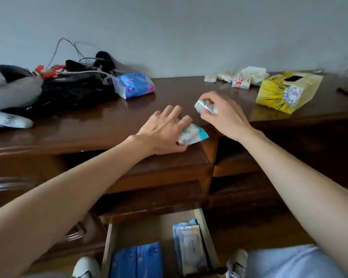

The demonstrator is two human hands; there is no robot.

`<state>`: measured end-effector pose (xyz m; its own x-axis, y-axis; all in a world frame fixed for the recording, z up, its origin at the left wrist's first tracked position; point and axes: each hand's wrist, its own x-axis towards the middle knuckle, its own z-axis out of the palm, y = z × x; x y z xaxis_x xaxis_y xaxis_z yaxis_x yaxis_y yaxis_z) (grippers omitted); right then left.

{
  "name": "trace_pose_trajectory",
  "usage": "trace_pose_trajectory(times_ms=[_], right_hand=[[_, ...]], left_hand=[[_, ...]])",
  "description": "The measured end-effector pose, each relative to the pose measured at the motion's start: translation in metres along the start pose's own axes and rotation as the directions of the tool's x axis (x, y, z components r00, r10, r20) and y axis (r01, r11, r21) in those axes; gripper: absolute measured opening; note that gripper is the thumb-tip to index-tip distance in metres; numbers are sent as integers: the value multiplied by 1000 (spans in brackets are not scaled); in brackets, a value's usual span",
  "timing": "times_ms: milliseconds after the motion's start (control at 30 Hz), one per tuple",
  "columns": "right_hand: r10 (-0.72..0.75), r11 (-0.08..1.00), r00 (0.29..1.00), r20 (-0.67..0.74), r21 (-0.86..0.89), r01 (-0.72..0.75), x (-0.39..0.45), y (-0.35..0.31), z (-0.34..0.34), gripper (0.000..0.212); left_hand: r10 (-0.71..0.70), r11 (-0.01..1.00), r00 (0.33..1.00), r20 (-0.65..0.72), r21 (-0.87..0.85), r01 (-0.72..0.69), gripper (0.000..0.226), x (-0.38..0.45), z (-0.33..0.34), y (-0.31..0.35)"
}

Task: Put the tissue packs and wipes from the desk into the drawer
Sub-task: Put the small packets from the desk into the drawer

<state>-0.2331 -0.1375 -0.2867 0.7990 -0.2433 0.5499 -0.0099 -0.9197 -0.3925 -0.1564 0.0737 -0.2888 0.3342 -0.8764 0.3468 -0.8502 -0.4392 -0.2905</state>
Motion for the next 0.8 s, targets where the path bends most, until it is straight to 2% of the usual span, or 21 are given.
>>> trace_pose_trajectory(times_ms=[67, 133, 200, 300, 367, 467, 533, 567, 633, 700, 800], right_hand=[[6, 992, 998, -57, 124, 2, -24, -24, -4, 30], [85, 937, 994, -66, 346, -57, -53, -41, -8, 29], [205, 803, 977, 61, 560, -204, -92, -51, -5, 30], [301, 577, 864, 404, 644, -502, -159, -44, 33, 26], [341, 441, 727, 597, 581, -684, -203, -35, 69, 22], [421, 342, 419, 804, 287, -895, -252, -13, 116, 24], [426, 369, 251, 869, 86, -925, -272, -1, 141, 64], [423, 383, 191, 886, 16, -924, -279, 2, 153, 80], [410, 400, 110, 906, -70, -914, -293, 3, 172, 91], [415, 385, 63, 908, -112, -916, -303, 2, 186, 78], [448, 273, 39, 893, -94, -957, -315, 2, 207, 52]], left_hand=[[-26, 999, 997, -79, -34, 24, 47, -22, -15, 7], [-11, 998, 980, -197, -69, -3, 39, -52, -19, 21], [17, 993, 978, -207, -114, -41, 48, -95, -4, 42], [-21, 980, 997, -71, -197, 6, 67, -161, 39, 75], [-18, 968, 999, 45, -249, 28, 67, -197, 73, 95], [49, 966, 989, 136, -258, -12, 61, -232, 125, 110], [64, 964, 981, 185, -266, -13, 57, -247, 155, 116], [83, 965, 971, 225, -260, -22, 55, -252, 168, 120], [131, 966, 949, 287, -252, -57, 54, -261, 188, 131], [156, 962, 948, 277, -262, -82, 54, -270, 203, 135], [168, 959, 959, 227, -262, -106, 56, -282, 221, 136]])
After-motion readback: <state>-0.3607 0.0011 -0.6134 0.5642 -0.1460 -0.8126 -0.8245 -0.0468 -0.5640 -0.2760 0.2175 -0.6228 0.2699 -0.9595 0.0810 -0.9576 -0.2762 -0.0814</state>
